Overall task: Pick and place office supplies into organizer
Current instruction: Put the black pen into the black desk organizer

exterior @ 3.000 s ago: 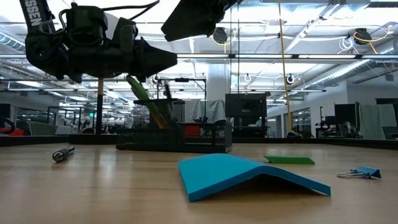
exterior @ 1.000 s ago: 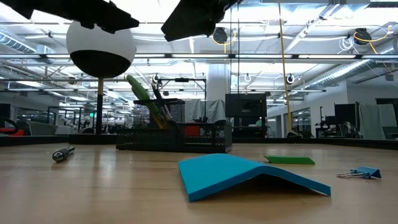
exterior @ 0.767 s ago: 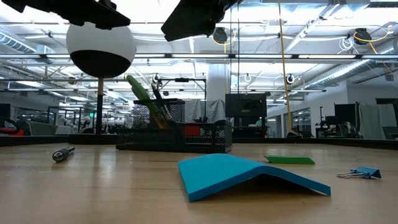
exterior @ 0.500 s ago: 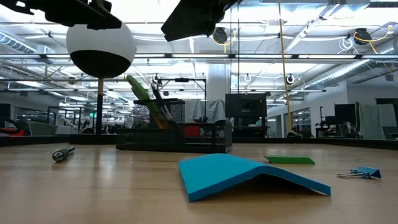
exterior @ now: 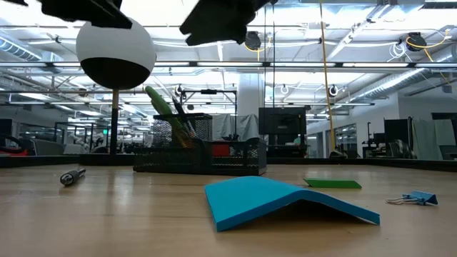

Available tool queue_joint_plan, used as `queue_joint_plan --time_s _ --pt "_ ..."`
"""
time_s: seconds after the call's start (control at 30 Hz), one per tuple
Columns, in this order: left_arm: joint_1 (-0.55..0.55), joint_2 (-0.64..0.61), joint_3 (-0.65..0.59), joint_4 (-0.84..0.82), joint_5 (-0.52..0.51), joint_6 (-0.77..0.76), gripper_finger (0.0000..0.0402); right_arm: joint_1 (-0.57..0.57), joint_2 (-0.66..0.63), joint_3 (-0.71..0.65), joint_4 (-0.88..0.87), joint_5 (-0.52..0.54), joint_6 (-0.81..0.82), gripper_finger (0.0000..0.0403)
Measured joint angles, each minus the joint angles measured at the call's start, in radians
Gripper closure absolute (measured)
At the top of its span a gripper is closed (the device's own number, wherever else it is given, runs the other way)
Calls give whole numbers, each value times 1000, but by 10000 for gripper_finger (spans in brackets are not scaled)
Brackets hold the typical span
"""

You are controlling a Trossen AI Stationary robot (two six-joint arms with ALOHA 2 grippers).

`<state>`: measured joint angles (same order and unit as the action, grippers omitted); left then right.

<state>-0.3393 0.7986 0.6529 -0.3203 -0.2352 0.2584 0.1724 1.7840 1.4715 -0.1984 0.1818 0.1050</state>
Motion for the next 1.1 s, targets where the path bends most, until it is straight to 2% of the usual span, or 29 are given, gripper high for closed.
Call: queue_joint_plan --time_s 0.17,0.57,0.93,1.1 --pt "-34 0 22 -27 -3 -9 206 7 18 2 88 -1 45 238" --pt "-90 28 26 -134 -10 -59 206 13 20 0 71 -2 100 238" --pt "-94 212 68 -214 1 -27 206 13 20 0 51 -3 93 238" --pt "-95 292 97 -237 82 37 206 13 20 0 46 -3 92 238"
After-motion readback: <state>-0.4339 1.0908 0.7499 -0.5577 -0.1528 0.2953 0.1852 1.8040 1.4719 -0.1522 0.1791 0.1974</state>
